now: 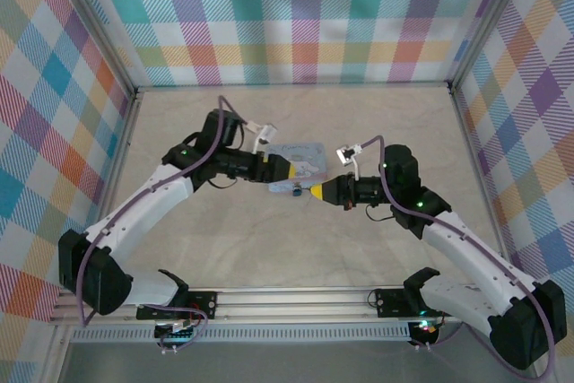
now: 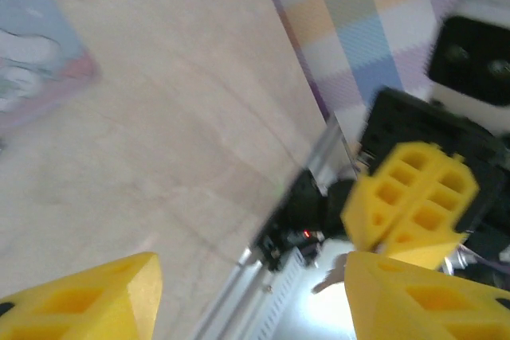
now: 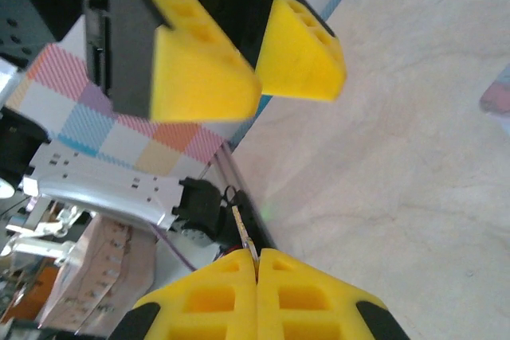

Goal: Unlock the padlock with the key

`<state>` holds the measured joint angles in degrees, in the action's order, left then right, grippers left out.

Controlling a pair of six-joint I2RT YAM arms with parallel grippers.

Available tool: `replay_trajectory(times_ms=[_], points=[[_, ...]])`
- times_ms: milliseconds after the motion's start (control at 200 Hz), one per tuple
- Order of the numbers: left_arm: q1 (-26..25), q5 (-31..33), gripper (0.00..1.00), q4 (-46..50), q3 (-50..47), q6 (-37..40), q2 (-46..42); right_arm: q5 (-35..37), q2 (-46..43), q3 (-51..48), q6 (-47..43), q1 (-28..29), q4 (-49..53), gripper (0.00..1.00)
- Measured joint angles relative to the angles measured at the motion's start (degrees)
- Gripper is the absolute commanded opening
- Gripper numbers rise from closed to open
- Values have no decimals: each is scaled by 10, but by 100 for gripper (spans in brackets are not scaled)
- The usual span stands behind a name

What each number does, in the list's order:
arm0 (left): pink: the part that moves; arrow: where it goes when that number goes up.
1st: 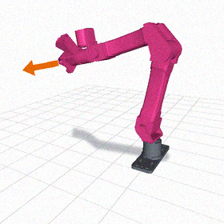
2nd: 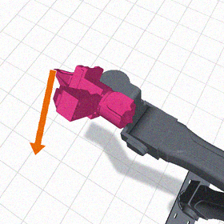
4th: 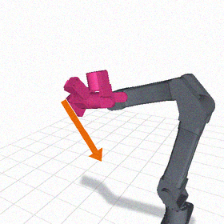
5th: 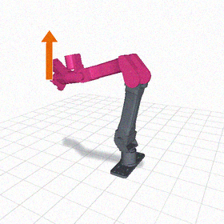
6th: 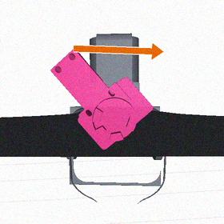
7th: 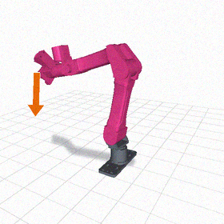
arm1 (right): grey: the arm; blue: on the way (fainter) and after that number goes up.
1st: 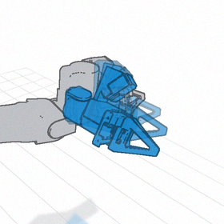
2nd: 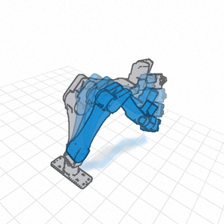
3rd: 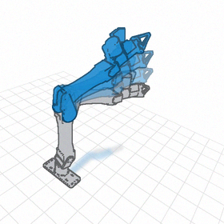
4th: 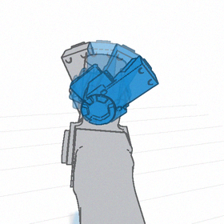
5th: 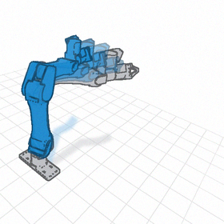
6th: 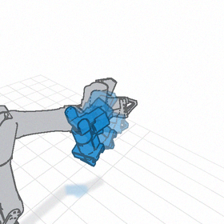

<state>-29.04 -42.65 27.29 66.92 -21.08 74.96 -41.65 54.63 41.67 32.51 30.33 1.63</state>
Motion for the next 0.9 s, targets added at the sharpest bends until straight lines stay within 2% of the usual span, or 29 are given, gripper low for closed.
replay_trajectory(times_ms=[250, 435, 660, 900], points=[[14, 98, 78, -49, -85, -51, -59, 136, -26, 0, 0, -16, 28, 0], [14, 202, 81, -79, -146, -86, -46, 268, -18, 3, -7, -26, 71, 0], [33, 293, 83, -162, -146, -113, 67, 420, 74, 43, -34, -26, 111, 0], [48, 323, 82, -212, -83, -122, 193, 516, 191, 57, -52, -27, 113, 0]])
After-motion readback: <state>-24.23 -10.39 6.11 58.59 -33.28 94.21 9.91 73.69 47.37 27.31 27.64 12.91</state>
